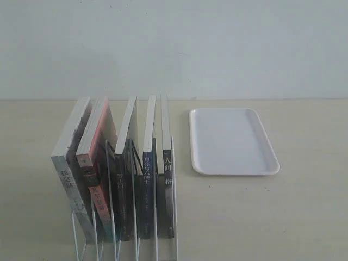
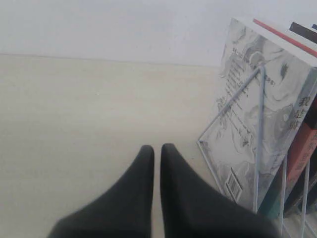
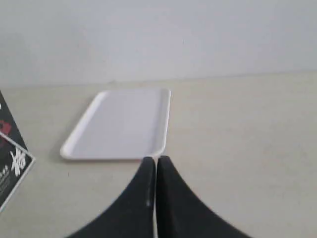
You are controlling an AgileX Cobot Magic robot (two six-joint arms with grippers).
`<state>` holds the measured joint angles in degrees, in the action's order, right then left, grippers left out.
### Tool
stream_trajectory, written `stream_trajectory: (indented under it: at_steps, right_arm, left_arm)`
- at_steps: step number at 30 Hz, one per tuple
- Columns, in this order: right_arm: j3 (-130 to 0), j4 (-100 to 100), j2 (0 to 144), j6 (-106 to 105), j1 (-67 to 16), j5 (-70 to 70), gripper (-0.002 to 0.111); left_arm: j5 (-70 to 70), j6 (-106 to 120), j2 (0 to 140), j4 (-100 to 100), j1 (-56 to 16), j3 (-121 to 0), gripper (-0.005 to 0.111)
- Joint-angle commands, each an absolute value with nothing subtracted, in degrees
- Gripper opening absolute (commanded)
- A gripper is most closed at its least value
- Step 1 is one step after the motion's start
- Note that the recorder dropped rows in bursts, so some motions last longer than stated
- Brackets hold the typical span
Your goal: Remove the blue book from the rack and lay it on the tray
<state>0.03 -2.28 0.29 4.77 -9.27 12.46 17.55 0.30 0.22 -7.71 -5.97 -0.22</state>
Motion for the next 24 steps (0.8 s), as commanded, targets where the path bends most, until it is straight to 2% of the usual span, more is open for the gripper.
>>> stream_trajectory:
  at_steps: [1,7,12,14,16,18,24]
  right_arm:
    - [0.0,-2.49,0.0,4.33,-9.11,1.57,0.0]
    - [0.0,-2.49,0.0,4.86,-9.11,-12.98,0.0]
    - [0.0,-5.23,0.0,15.47,-9.11,-40.87,0.0]
    - [-1.14,-7.77,0.0,16.4,-9.11,-47.46,0.0]
    - [-6.5,-9.92,0.46,15.15,-9.11,-44.31,0.0]
    - [-12.91,-9.78,3.18,13.17,-9.11,-35.13,0.0]
    - [-36.31,-1.01,19.88,10.8,-9.11,11.55,0.0]
  left_arm:
    - [17.5,0.54,0.0,-7.53,-5.9,0.0,0.004]
    - [17.5,0.54,0.0,-7.53,-5.9,0.0,0.004]
    - [17.5,0.54,0.0,-7.53,-5.9,0.0,0.004]
    - [17.5,0.54,0.0,-7.53,-5.9,0.0,0.004]
    - [17.5,0.54,0.0,-7.53,-5.9,0.0,0.004]
    - [17.5,0.54,0.0,-7.53,-5.9,0.0,0.004]
    - [17.5,0.54,0.0,-7.53,-5.9,0.0,0.004]
